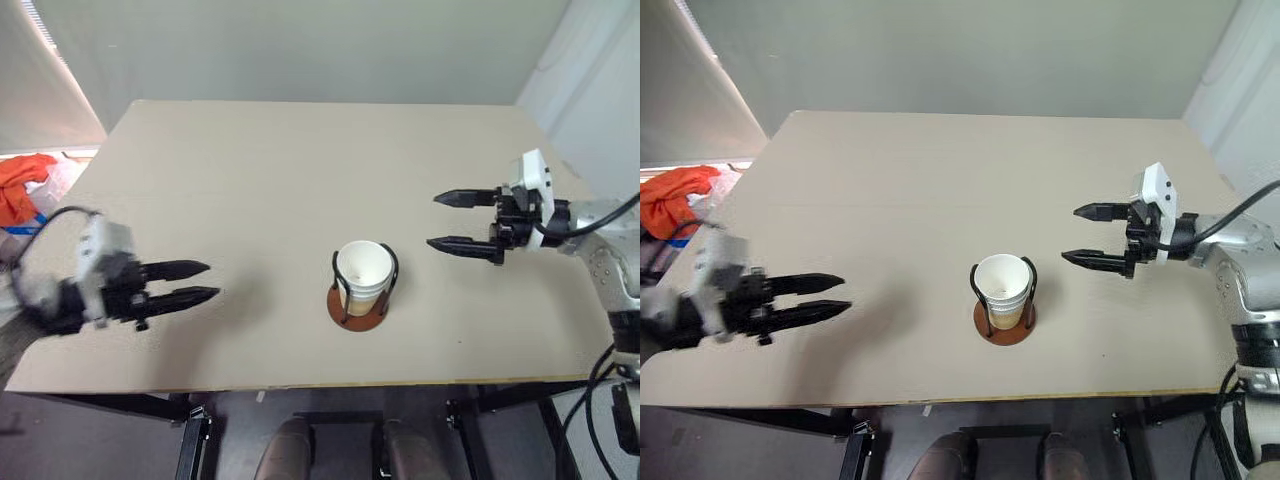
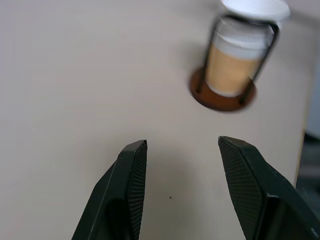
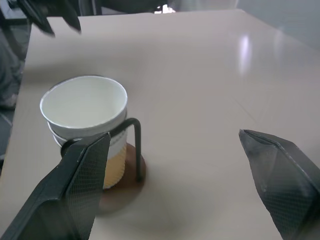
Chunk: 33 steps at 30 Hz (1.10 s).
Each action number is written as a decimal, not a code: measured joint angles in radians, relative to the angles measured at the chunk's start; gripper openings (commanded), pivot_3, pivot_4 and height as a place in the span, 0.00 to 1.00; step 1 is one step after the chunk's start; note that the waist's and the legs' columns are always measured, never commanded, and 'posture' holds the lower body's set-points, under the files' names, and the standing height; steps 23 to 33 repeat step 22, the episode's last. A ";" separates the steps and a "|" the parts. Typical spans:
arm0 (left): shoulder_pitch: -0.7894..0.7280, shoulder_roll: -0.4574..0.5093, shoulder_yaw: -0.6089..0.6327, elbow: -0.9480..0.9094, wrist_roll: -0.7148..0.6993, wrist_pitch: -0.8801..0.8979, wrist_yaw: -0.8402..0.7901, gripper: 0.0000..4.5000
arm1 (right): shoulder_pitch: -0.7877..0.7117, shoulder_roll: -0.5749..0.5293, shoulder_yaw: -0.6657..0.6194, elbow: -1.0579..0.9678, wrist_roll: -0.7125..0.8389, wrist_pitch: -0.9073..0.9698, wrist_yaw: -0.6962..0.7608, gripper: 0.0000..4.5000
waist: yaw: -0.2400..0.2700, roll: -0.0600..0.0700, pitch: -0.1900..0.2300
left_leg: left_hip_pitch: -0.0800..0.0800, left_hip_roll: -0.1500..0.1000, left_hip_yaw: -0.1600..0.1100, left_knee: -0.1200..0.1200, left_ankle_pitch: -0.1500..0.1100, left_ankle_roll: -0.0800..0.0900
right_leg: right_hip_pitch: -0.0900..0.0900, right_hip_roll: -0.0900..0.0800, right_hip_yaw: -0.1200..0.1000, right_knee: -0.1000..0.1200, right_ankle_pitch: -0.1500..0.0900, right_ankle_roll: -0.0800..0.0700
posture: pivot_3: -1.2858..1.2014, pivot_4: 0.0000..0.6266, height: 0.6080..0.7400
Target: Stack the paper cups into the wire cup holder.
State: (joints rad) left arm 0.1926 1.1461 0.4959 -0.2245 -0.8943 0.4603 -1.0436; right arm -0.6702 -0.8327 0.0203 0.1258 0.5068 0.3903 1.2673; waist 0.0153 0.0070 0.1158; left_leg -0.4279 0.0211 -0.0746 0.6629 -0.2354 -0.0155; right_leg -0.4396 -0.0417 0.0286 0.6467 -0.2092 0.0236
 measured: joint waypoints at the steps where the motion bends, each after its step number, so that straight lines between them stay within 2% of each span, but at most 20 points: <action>1: 0.075 -0.034 0.085 -0.046 0.002 0.033 0.003 0.55 | -0.008 0.001 0.002 0.028 -0.010 -0.012 0.016 0.98 | -0.003 0.000 0.000 | 0.002 0.001 0.001 -0.001 -0.002 -0.001 | 0.001 0.000 0.000 0.000 0.000 -0.001 | 0.52 0.24 1.00; 6: 0.188 -0.076 0.313 -0.114 0.011 0.130 -0.018 0.55 | -0.017 -0.025 0.000 0.124 -0.041 -0.046 0.087 0.98 | -0.003 0.001 0.001 | 0.010 0.003 -0.002 -0.002 -0.002 -0.005 | 0.007 0.002 -0.001 0.002 -0.001 -0.003 | 0.52 0.24 1.00; 10: 0.203 -0.074 0.412 -0.093 0.038 0.163 -0.064 0.55 | -0.021 -0.092 -0.030 0.212 -0.060 -0.079 0.147 0.98 | -0.006 0.002 0.002 | 0.012 0.003 -0.002 -0.002 0.001 -0.006 | 0.009 0.003 0.001 0.002 0.003 -0.009 | 0.52 0.24 1.00; 16: 0.148 -0.062 0.422 -0.059 0.070 0.187 -0.090 0.55 | -0.016 -0.109 -0.062 0.234 -0.069 -0.100 0.159 0.98 | -0.017 0.002 0.002 | 0.014 0.005 -0.002 -0.001 0.002 -0.007 | 0.010 0.004 0.002 0.001 0.005 -0.012 | 0.52 0.24 1.00; 22: 0.065 -0.061 0.348 -0.027 0.099 0.197 -0.081 0.55 | 0.035 -0.110 -0.081 0.177 -0.066 -0.068 0.158 0.98 | -0.017 0.002 0.002 | 0.011 0.005 -0.002 -0.003 0.000 -0.008 | 0.007 0.004 0.002 -0.001 0.004 -0.012 | 0.52 0.24 1.00; 33: 0.065 -0.061 0.348 -0.027 0.099 0.197 -0.081 0.55 | 0.035 -0.110 -0.081 0.177 -0.066 -0.068 0.158 0.98 | -0.017 0.002 0.002 | 0.011 0.005 -0.002 -0.003 0.000 -0.008 | 0.007 0.004 0.002 -0.001 0.004 -0.012 | 0.52 0.24 1.00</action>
